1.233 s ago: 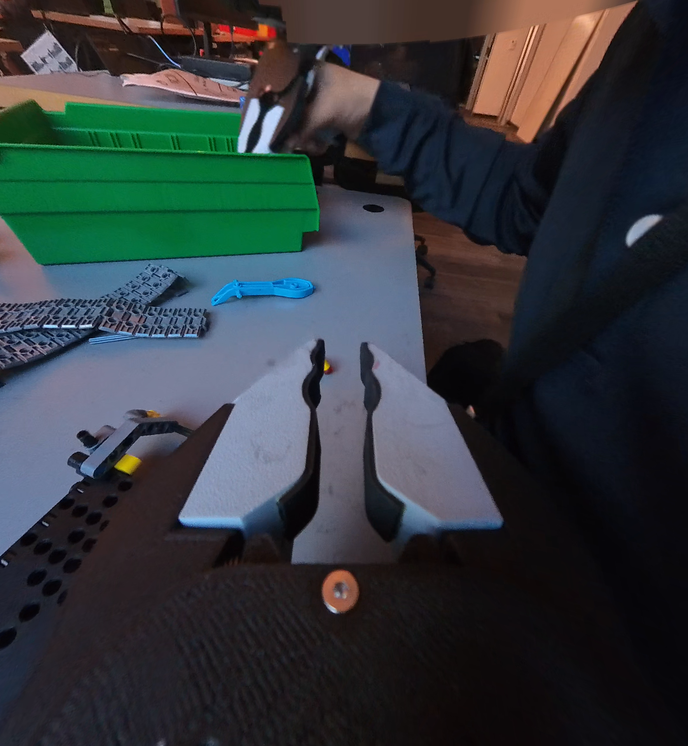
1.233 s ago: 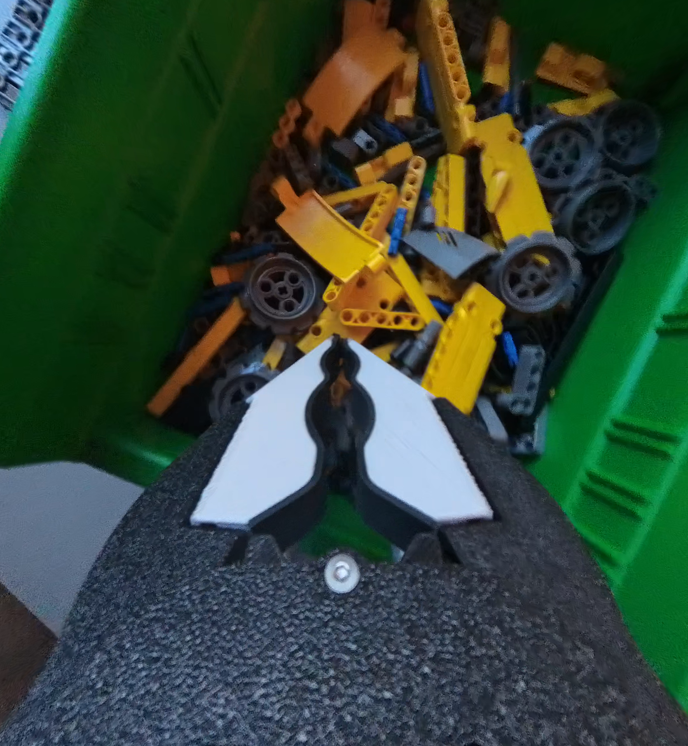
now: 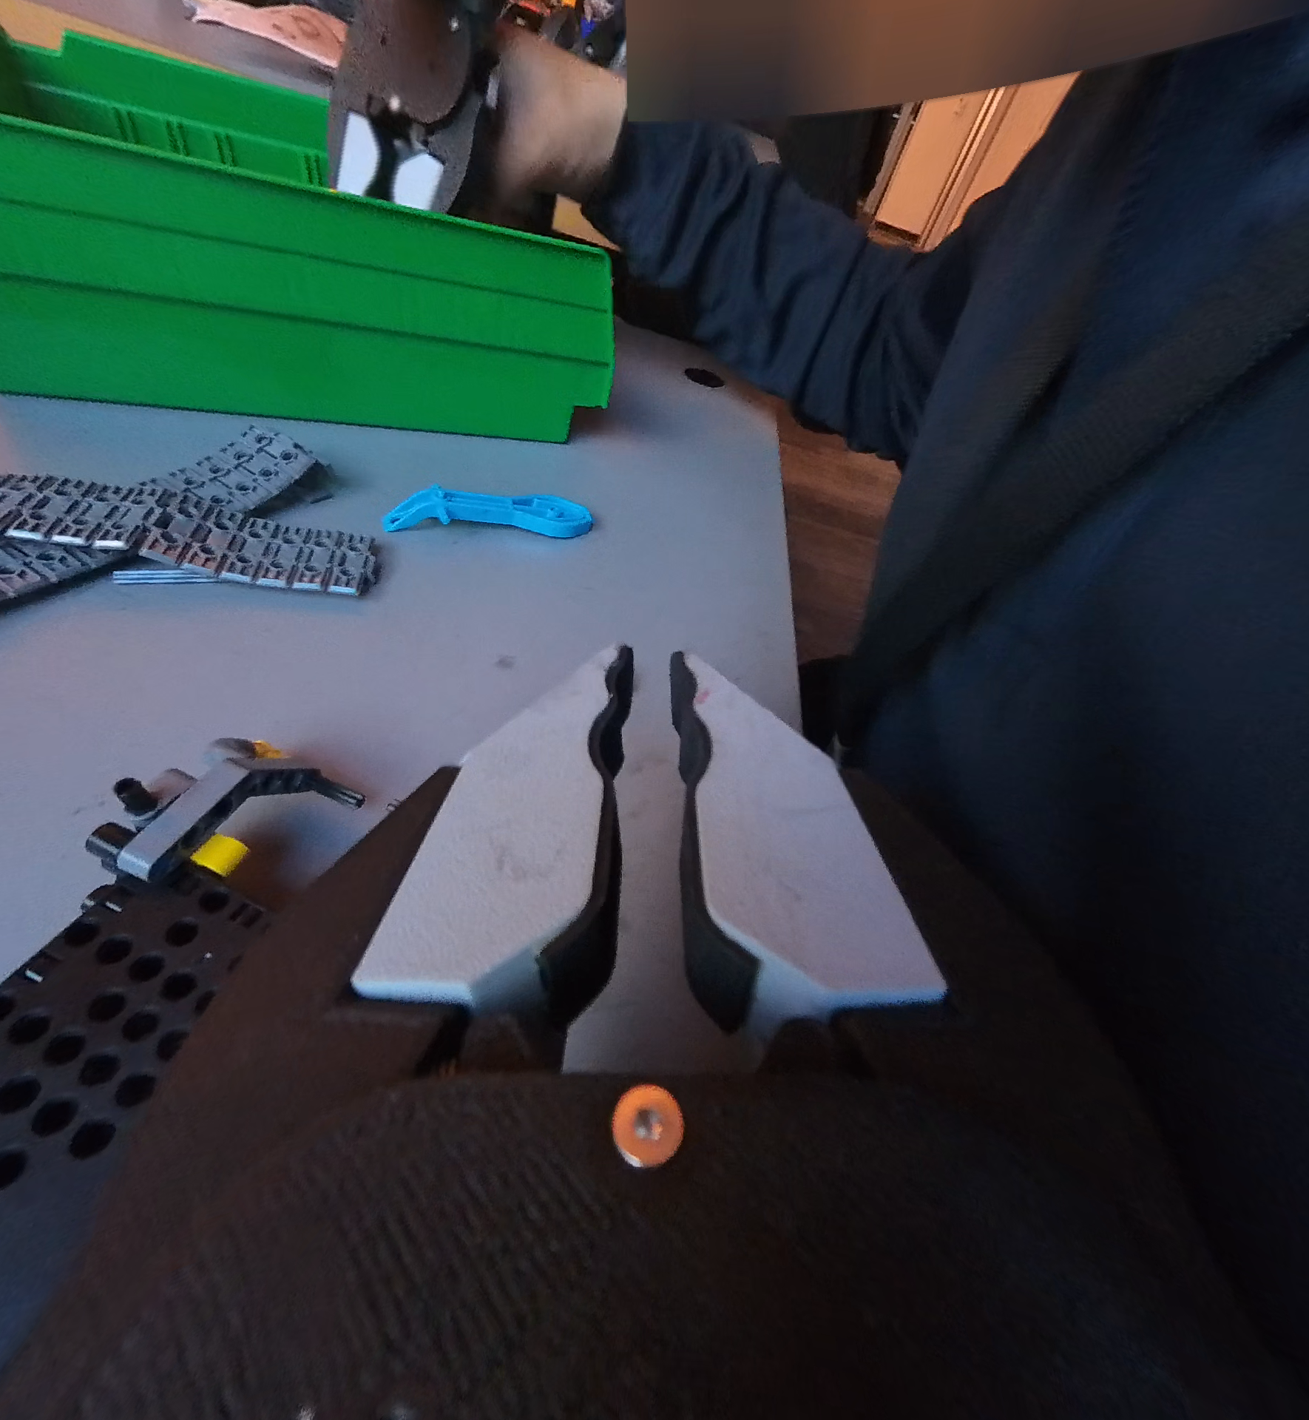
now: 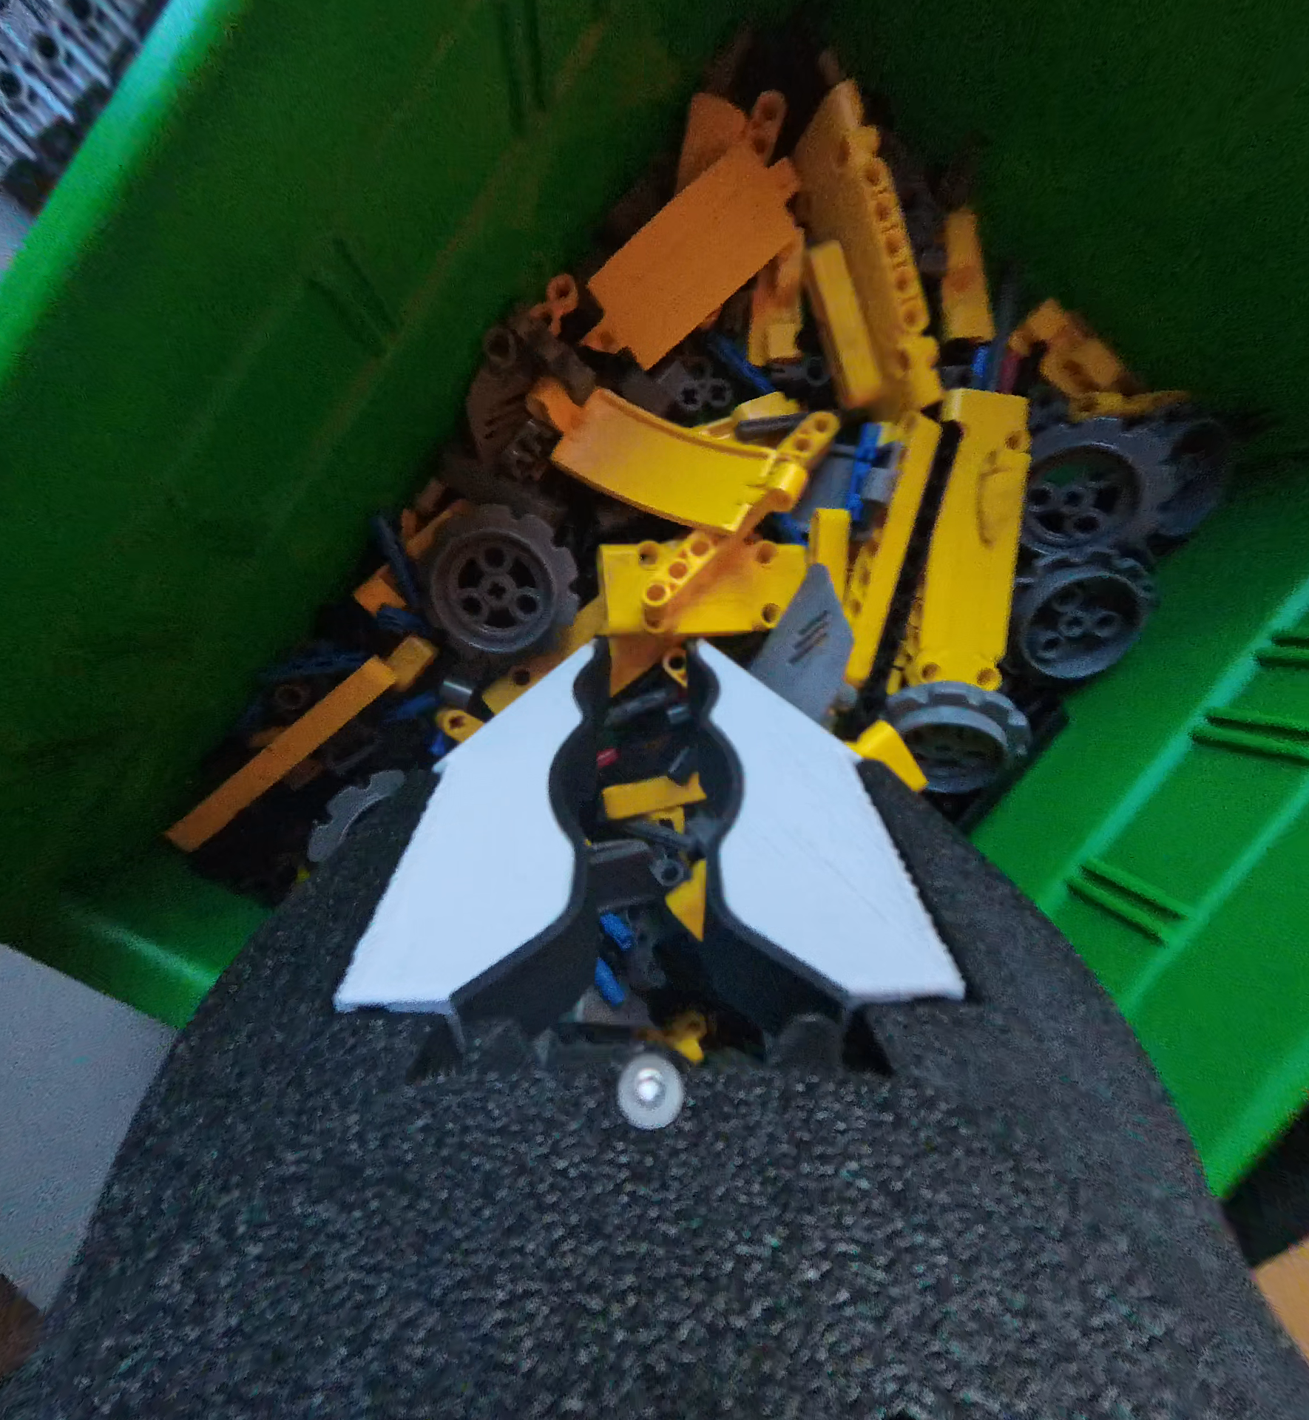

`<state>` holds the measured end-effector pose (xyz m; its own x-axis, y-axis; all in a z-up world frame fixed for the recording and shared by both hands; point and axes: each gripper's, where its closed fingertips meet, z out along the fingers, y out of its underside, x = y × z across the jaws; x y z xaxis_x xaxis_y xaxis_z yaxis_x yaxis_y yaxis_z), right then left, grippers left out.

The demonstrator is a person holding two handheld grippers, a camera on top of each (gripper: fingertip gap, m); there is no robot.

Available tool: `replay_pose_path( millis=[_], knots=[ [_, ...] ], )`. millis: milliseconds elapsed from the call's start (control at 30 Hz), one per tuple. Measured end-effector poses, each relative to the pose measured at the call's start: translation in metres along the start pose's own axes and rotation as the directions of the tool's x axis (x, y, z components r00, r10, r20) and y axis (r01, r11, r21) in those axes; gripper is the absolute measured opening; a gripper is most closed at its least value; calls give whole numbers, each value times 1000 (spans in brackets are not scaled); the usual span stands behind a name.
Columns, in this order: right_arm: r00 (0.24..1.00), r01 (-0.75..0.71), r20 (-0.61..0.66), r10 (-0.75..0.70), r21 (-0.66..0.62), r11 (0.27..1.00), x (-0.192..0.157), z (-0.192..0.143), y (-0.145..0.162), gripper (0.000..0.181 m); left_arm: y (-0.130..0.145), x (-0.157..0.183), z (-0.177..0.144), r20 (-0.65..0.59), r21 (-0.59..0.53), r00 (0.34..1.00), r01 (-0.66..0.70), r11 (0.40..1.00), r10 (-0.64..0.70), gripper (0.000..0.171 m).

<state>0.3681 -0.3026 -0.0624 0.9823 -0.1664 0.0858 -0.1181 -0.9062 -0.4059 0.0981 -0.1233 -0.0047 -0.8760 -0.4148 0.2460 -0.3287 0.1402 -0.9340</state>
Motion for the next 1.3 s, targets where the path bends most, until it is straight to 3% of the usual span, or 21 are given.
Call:
replay_pose_path(
  millis=[167,267,433,600,700,867,1033,1167,1300],
  knots=[
    [989,-126,-55,134,129,984,14,-48,12,12,3,-5,3,43,-26,999,-5,1000,6,4],
    [983,-158,116,141,153,976,-18,-58,26,12,7,-6,6,47,-55,999,-2,998,5,3],
    [967,-59,250,42,61,996,-61,-38,50,20,10,-9,8,34,-75,998,47,996,-45,0],
    [978,-60,199,62,-20,998,-52,-23,51,30,15,-9,12,34,-116,998,48,992,-44,0],
    [991,17,133,-15,-13,1000,-46,-26,54,18,17,-10,13,45,-128,998,51,991,-46,0],
    [990,-75,123,66,72,995,-34,-34,38,10,17,-12,14,38,-133,997,74,988,-69,0],
    [980,-187,74,186,13,982,-17,-28,33,4,19,-11,15,25,-144,996,86,986,-84,0],
    [948,-276,161,276,-21,961,-28,-6,19,0,18,-11,14,18,-138,996,89,986,-87,0],
    [943,-289,207,259,132,948,-27,-13,-23,0,17,-10,14,-3,-135,994,103,985,-105,0]
  ],
)
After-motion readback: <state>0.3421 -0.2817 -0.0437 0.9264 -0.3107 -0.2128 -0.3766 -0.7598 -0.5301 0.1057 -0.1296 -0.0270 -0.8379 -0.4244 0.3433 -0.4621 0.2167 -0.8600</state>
